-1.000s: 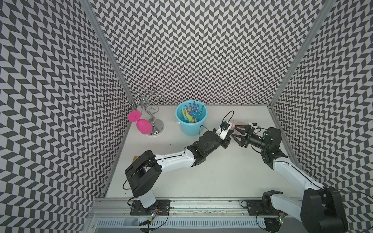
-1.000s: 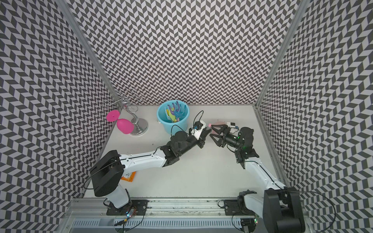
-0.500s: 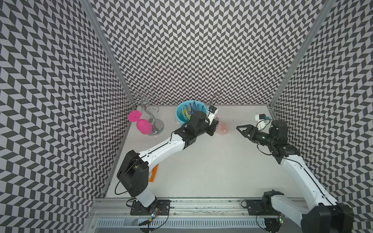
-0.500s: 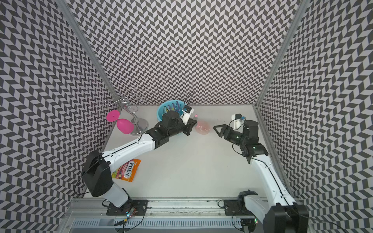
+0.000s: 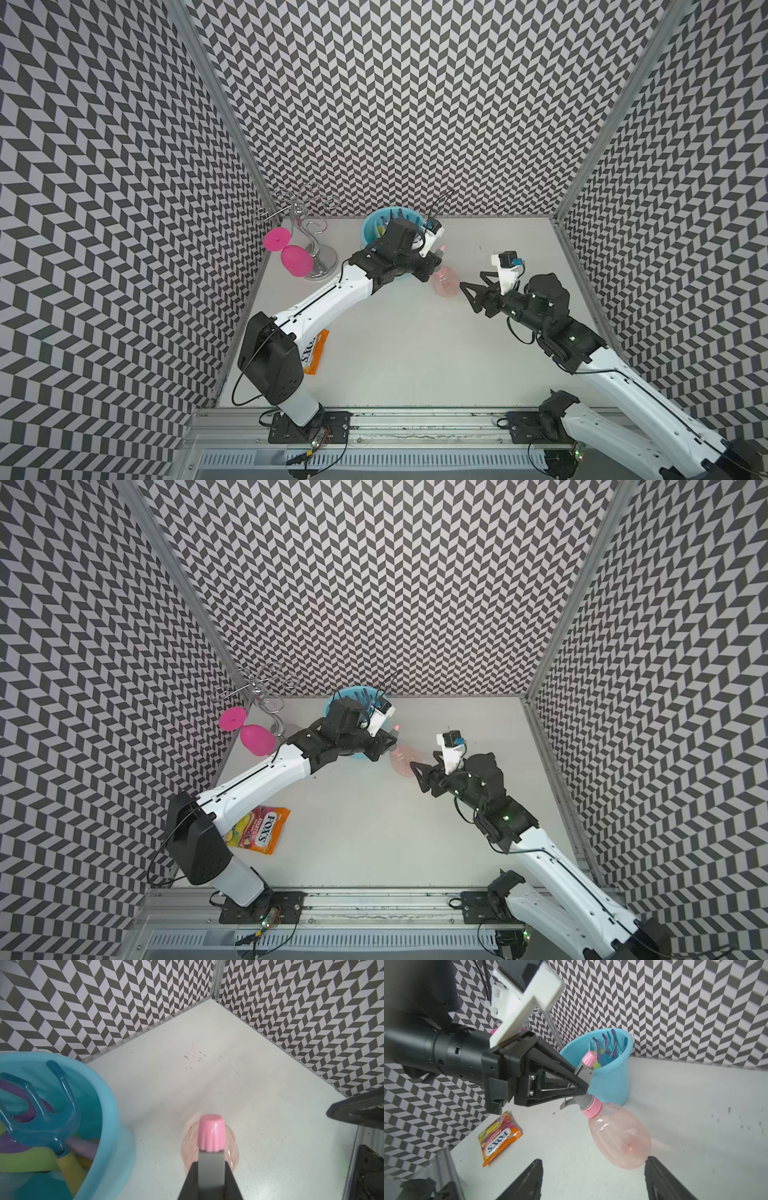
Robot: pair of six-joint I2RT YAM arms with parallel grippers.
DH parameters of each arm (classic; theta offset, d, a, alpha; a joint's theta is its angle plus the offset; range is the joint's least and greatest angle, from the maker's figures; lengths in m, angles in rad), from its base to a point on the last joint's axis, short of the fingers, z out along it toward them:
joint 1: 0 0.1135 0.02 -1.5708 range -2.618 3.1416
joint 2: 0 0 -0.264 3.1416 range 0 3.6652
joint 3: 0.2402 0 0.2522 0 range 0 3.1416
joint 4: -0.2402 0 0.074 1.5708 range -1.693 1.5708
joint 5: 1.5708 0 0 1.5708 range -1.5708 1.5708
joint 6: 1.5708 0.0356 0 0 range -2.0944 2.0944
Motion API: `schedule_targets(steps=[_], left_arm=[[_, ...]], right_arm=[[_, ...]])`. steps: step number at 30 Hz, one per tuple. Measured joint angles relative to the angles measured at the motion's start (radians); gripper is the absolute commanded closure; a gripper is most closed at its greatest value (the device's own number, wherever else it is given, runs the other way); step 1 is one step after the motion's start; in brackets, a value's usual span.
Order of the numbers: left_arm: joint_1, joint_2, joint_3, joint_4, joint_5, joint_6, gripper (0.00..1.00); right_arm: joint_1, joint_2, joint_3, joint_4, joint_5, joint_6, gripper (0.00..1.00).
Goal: Organize the gardening tools
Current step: Pick up the gardening tool from the center of the board.
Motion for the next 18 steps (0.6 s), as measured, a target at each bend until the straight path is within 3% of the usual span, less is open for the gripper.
schedule_targets(steps=[18], left_arm=[[-0.025, -0.022, 0.137, -0.182, 0.131, 0.004, 0.98]], right_arm=[[0.182, 0.017, -0.019, 0.083, 0.164, -0.307, 0.18]])
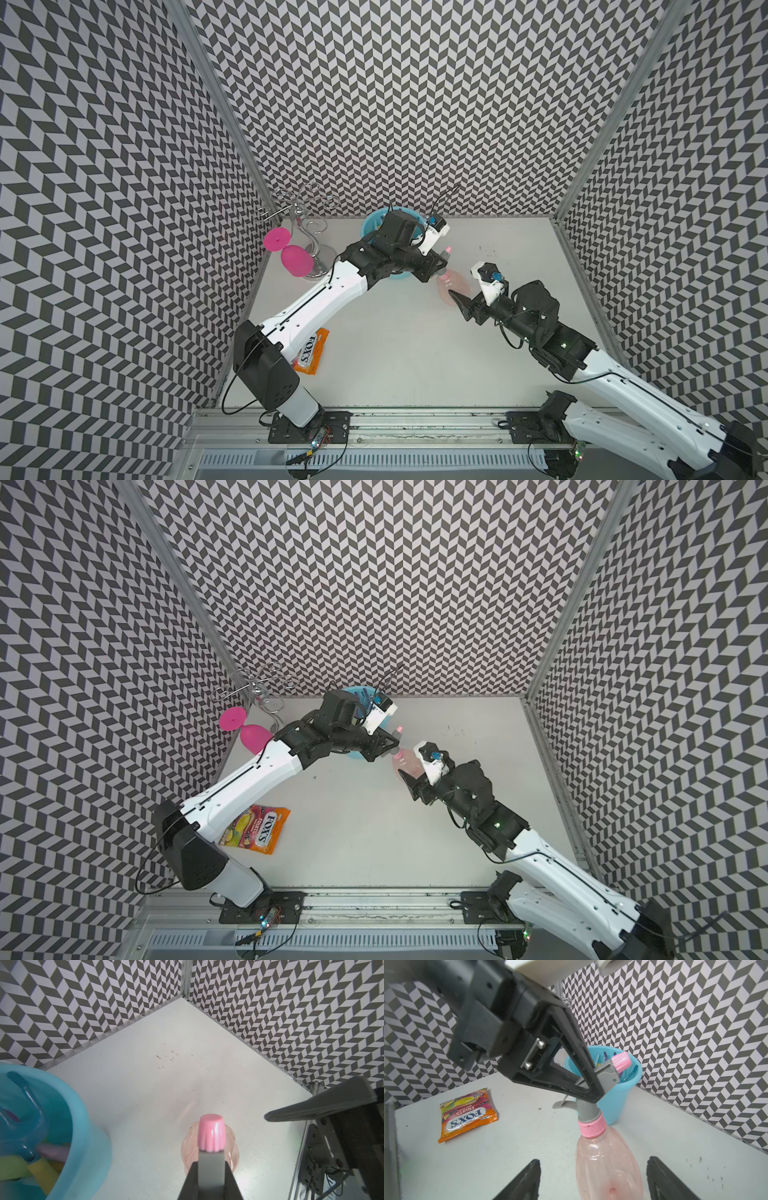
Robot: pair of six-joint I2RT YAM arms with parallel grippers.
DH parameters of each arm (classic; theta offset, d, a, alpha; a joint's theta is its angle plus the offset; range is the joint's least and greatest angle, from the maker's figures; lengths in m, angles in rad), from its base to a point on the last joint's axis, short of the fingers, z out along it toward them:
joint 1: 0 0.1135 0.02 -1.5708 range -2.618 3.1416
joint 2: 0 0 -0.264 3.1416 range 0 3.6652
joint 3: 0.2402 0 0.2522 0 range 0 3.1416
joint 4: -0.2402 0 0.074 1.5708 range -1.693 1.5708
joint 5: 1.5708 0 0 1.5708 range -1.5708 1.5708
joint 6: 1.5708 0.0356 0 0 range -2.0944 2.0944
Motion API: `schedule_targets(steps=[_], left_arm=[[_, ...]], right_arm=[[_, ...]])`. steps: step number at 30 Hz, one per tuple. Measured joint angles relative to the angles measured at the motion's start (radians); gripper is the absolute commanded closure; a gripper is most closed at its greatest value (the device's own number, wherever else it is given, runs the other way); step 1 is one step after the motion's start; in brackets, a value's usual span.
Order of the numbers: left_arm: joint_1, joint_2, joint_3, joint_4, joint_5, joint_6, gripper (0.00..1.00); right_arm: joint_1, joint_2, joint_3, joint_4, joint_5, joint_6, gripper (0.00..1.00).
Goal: Organize the gardening tools
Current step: Pick up the gardening tool from the center of the board.
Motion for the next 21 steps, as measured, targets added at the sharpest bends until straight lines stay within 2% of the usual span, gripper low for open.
schedule_targets(steps=[6, 13, 21], left_arm=[[-0.034, 0.000, 0.044, -0.041, 0.023, 0.021, 0.98], [-0.066, 0.000, 0.072, -0.071, 0.031, 0.044, 0.98], [-0.074, 0.002, 0.075, -0.087, 0.034, 0.051, 0.98]], right_arm=[[0.029, 0.038, 0.000, 0.008, 0.029, -0.054, 0.18], [0.052, 0.051, 0.000, 0.022, 0.064, -0.092, 0.25], [0.064, 0.059, 0.000, 0.024, 0.094, -0.103, 0.40]])
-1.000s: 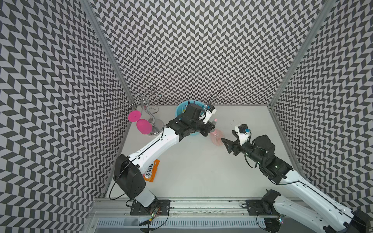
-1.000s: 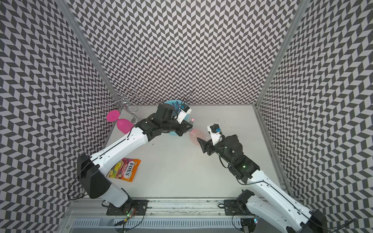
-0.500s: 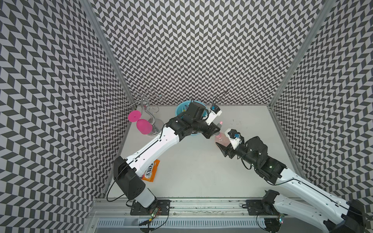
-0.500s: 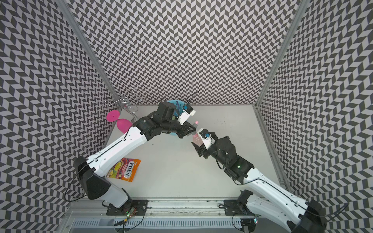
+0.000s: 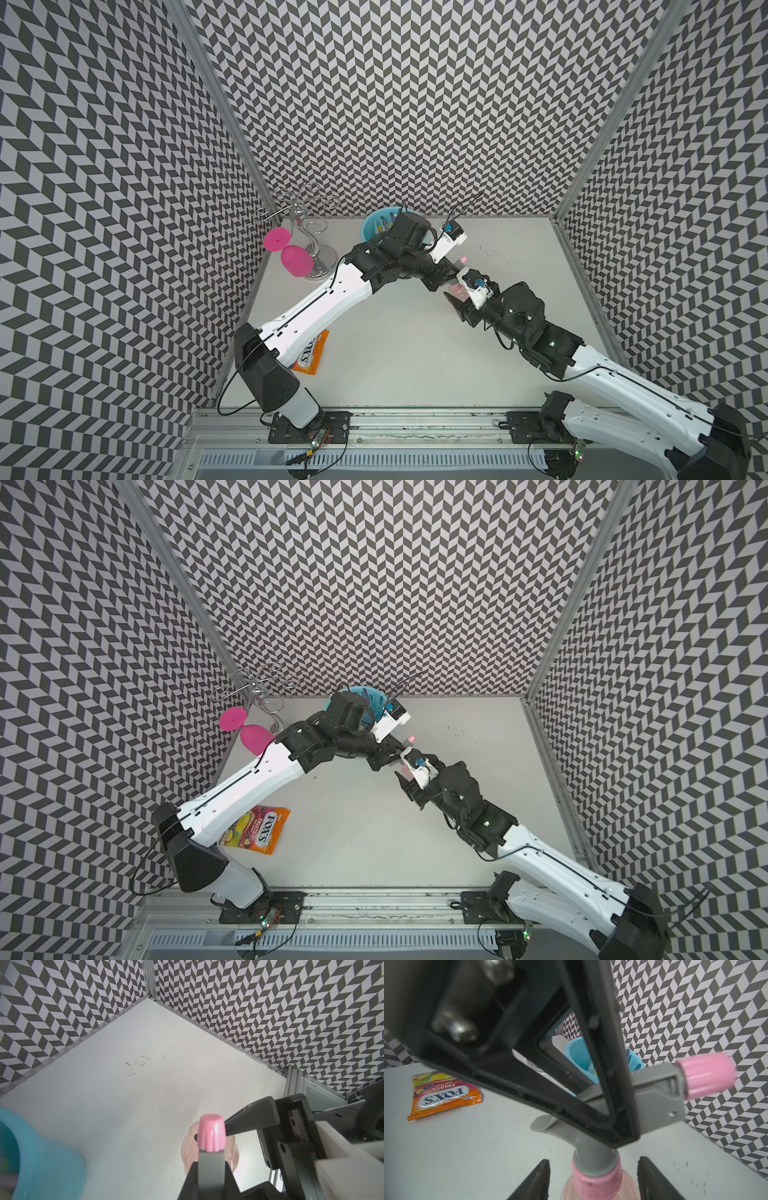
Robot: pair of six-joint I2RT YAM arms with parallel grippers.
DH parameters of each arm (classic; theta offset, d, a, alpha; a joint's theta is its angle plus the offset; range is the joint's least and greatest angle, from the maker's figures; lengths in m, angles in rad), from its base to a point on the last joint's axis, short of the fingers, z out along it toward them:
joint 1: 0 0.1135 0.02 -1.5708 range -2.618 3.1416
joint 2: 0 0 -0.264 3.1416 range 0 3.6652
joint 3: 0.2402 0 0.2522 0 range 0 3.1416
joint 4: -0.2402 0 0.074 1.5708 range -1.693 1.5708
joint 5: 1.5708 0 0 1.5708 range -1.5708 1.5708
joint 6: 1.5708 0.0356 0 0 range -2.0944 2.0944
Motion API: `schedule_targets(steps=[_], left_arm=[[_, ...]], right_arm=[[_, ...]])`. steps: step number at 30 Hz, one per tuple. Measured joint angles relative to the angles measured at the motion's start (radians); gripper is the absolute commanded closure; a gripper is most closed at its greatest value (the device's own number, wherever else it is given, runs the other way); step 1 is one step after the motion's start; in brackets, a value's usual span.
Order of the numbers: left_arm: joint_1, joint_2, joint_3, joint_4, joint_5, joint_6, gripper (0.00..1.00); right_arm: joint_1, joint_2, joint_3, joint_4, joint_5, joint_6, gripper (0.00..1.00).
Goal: Organize the gardening tools
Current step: Pick up the gardening tool from the center of the board.
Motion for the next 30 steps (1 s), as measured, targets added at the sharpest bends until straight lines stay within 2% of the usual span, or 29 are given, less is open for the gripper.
schedule_targets(steps=[2, 13, 20, 22, 24, 26, 30], left_arm=[[0.000, 0.001, 0.000, -0.004, 0.000, 0.000, 0.98], [-0.018, 0.019, 0.019, -0.022, 0.001, 0.004, 0.98], [-0.026, 0.036, 0.036, -0.033, -0.002, 0.011, 0.99], [-0.026, 0.037, 0.040, -0.035, -0.004, 0.013, 0.98], [-0.026, 0.040, 0.047, -0.040, -0.005, 0.015, 0.95], [-0.026, 0.042, 0.049, -0.043, -0.005, 0.015, 0.91], [-0.026, 0.042, 0.050, -0.046, -0.010, 0.016, 0.73]], right_arm=[[0.000, 0.000, 0.001, 0.000, 0.003, -0.001, 0.45], [0.001, 0.032, 0.012, 0.004, 0.010, 0.011, 0.52], [0.001, 0.039, 0.024, 0.009, 0.010, 0.021, 0.67], [0.001, 0.039, 0.024, 0.010, 0.010, 0.022, 0.74], [0.001, 0.039, 0.024, 0.011, 0.011, 0.021, 0.76], [0.001, 0.039, 0.024, 0.010, 0.011, 0.022, 0.83], [0.001, 0.039, 0.024, 0.011, 0.010, 0.023, 0.87]])
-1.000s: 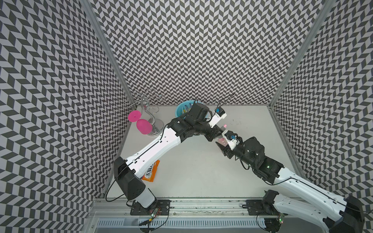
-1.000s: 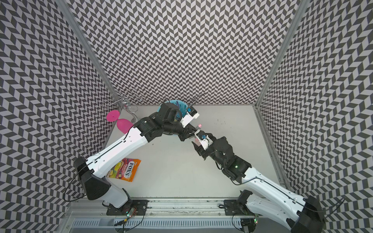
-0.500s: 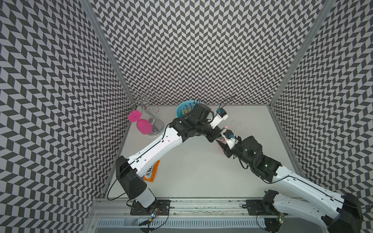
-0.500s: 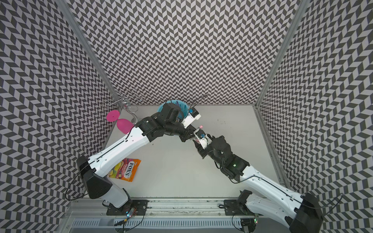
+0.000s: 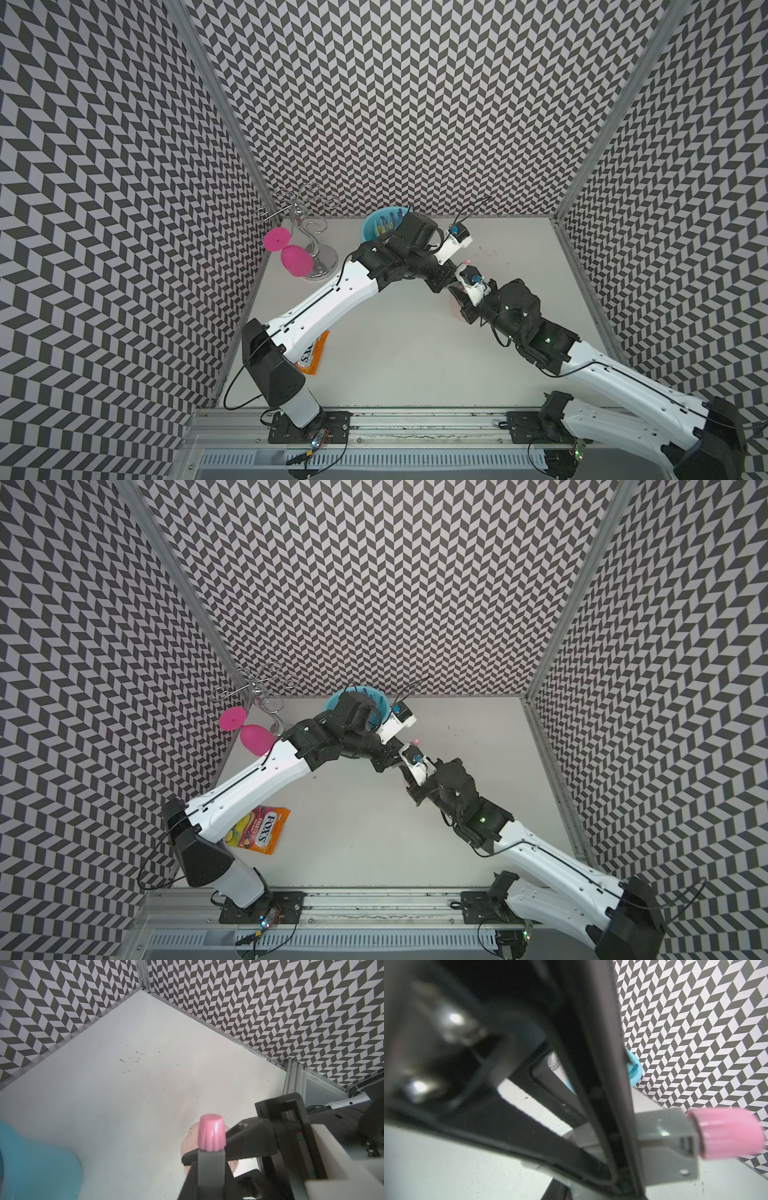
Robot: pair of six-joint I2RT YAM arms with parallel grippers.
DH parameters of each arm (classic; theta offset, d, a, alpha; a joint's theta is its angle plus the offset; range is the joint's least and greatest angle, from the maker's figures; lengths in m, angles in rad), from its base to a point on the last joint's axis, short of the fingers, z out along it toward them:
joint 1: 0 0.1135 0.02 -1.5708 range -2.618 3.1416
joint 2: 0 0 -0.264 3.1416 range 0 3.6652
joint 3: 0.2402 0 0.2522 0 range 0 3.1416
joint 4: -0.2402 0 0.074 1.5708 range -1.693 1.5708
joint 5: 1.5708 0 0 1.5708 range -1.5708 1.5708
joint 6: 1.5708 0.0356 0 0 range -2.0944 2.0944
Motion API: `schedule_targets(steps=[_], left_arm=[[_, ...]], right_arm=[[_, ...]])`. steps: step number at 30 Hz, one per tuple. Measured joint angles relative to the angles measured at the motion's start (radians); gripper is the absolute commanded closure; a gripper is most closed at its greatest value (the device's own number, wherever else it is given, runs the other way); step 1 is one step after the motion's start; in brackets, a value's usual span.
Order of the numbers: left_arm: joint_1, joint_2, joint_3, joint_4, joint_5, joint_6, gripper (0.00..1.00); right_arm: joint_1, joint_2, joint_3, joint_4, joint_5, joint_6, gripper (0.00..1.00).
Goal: Organize the gardening tools
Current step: Pick up the gardening tool from the center of the board.
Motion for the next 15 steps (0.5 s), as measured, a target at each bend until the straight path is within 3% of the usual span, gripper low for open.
schedule_targets(steps=[6, 15], left_arm=[[0.012, 0.000, 0.002, 0.009, -0.059, -0.025, 0.35], [0.052, -0.044, -0.050, 0.059, -0.136, -0.092, 0.29]], right_arm=[[0.002, 0.001, 0.000, 0.002, 0.001, 0.024, 0.88], [0.002, 0.042, -0.003, 0.053, 0.026, 0.064, 0.89]])
